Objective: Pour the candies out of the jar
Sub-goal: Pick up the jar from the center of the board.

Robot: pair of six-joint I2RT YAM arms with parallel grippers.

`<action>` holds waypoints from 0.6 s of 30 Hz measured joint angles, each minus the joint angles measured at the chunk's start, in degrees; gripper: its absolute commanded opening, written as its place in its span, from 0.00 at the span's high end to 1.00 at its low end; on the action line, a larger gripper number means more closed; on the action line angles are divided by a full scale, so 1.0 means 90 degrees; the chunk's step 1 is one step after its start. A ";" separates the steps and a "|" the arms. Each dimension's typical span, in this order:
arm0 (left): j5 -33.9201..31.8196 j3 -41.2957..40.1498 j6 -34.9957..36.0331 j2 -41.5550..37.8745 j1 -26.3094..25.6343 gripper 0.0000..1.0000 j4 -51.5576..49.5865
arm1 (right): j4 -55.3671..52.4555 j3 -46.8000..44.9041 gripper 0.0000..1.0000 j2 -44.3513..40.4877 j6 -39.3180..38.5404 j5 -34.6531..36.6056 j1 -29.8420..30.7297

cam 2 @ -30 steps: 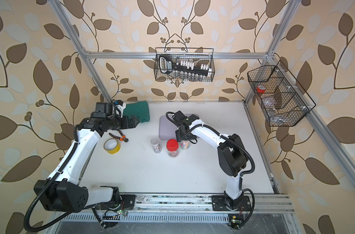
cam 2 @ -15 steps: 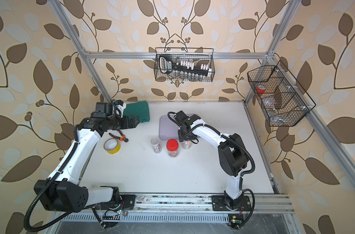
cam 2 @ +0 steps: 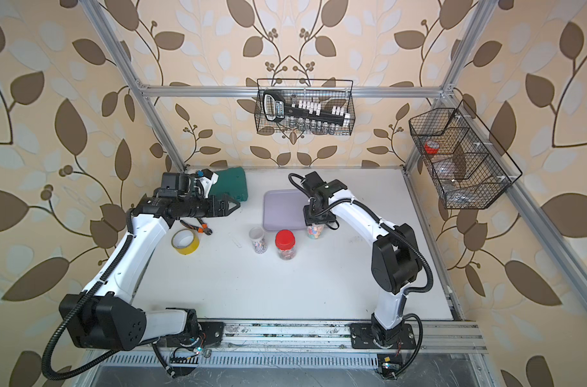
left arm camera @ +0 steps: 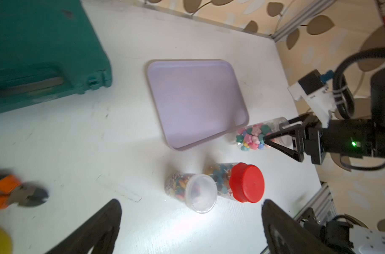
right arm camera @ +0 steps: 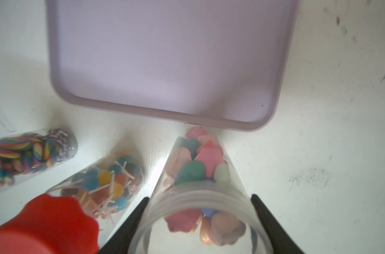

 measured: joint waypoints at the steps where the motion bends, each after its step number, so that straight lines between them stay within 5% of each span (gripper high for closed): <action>1: 0.0216 -0.0177 0.0146 -0.0083 -0.0044 0.01 0.0172 | -0.0051 0.0134 0.58 -0.0041 -0.0063 -0.0073 -0.0051; 8: 0.1355 -0.0811 0.0692 -0.0716 -0.0318 0.01 0.0981 | -0.0345 0.0930 0.58 -0.0714 -0.0573 -0.0950 -0.0491; 18: 0.2788 -0.0571 0.1214 -0.0221 -0.0333 0.01 0.1452 | -0.0559 0.1603 0.58 -0.0850 -0.1066 -0.3177 -0.0597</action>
